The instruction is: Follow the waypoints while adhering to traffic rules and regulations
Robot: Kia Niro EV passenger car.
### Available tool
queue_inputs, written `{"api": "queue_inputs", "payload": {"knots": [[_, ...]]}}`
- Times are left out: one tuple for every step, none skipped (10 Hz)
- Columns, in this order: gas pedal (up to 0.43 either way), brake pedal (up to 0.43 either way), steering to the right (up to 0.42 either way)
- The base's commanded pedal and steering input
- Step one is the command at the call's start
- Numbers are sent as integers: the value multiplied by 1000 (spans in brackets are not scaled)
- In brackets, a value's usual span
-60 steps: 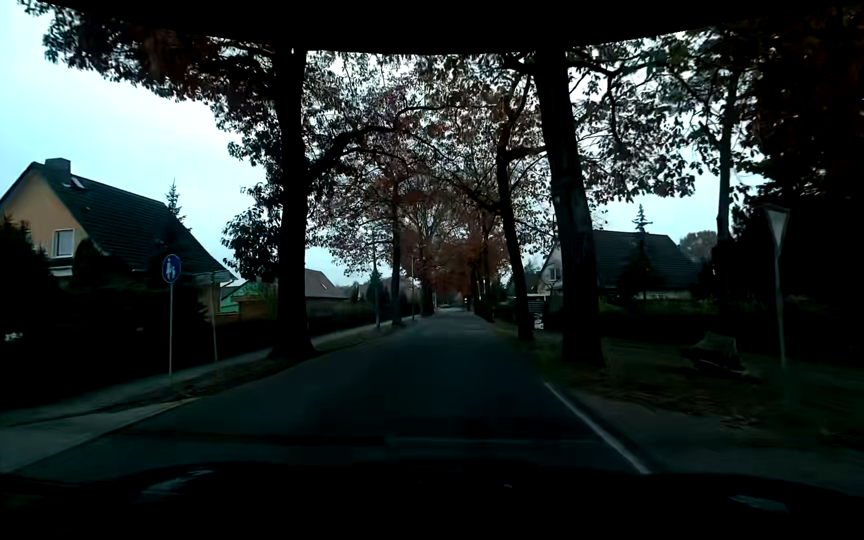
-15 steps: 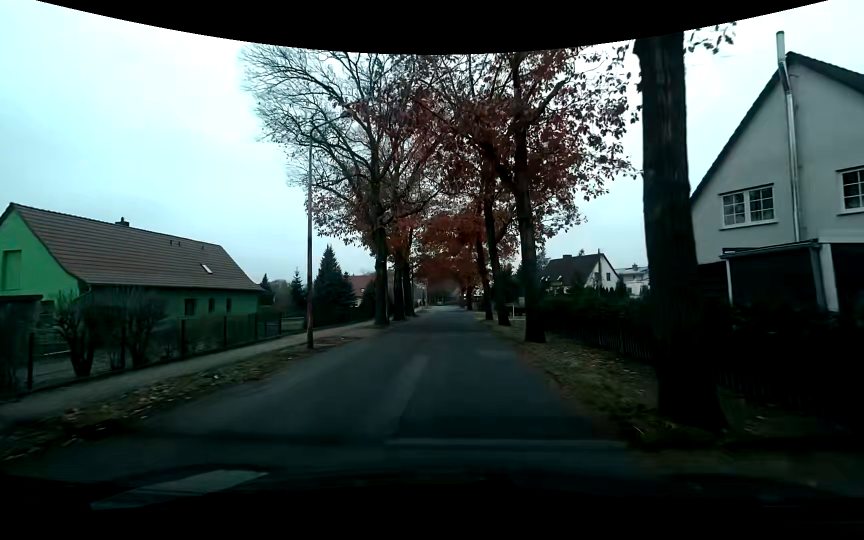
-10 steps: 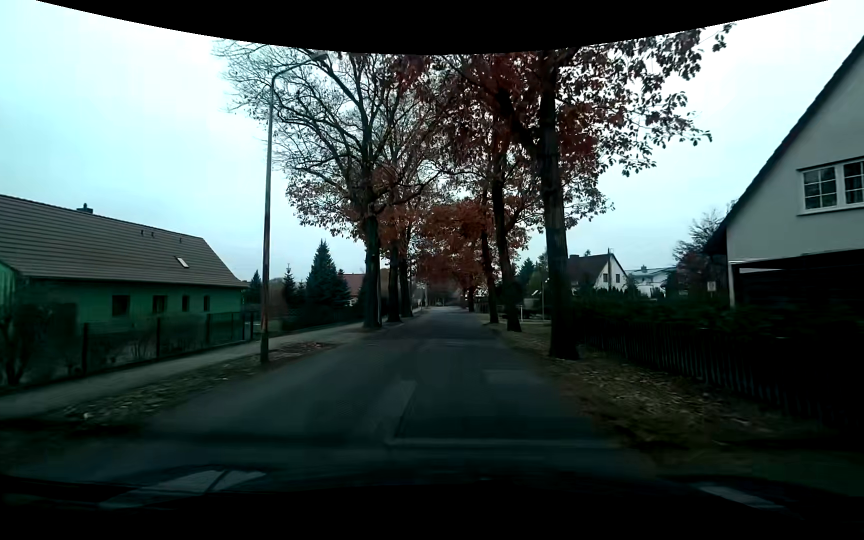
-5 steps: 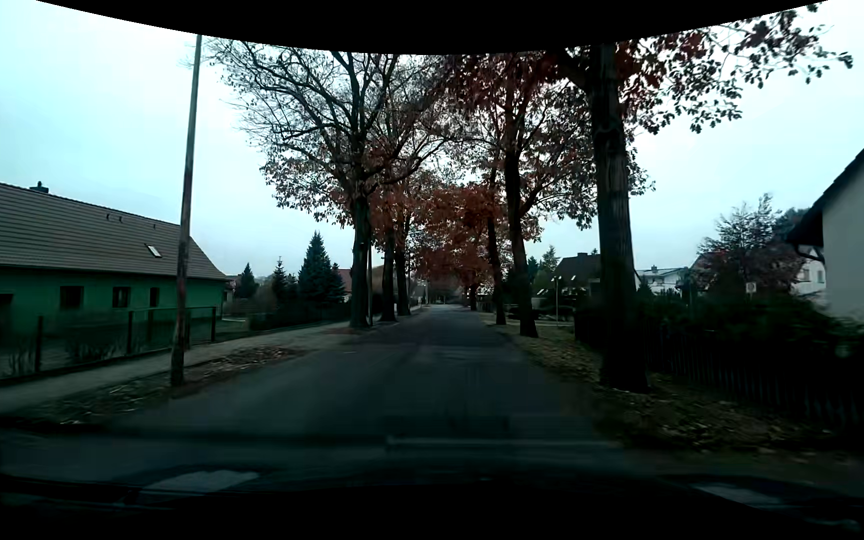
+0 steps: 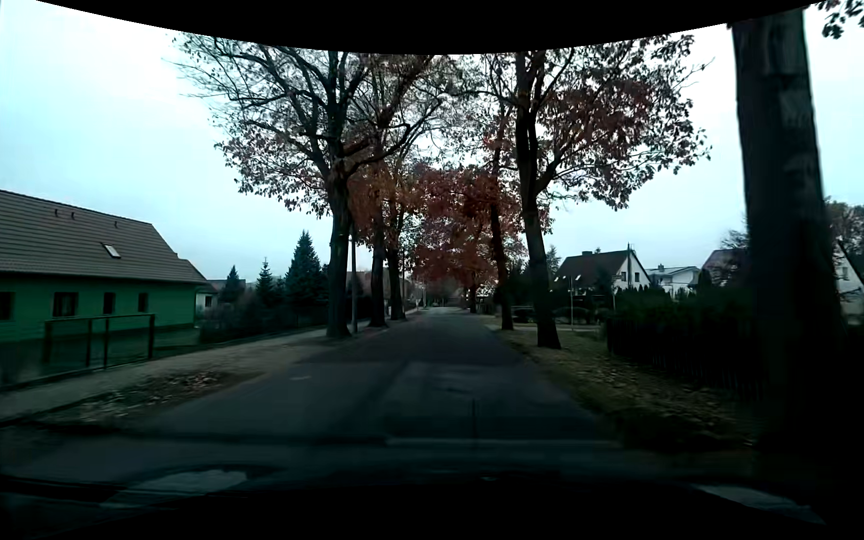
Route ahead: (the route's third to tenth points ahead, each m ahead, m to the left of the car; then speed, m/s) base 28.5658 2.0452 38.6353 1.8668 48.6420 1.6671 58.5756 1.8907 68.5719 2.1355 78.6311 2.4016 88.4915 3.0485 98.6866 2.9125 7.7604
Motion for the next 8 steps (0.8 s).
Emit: {"api": "queue_inputs", "payload": {"knots": [[118,0,8],[118,0,8],[118,0,8],[118,0,6],[118,0,5],[118,0,5],[118,0,2],[118,0,-1]]}}
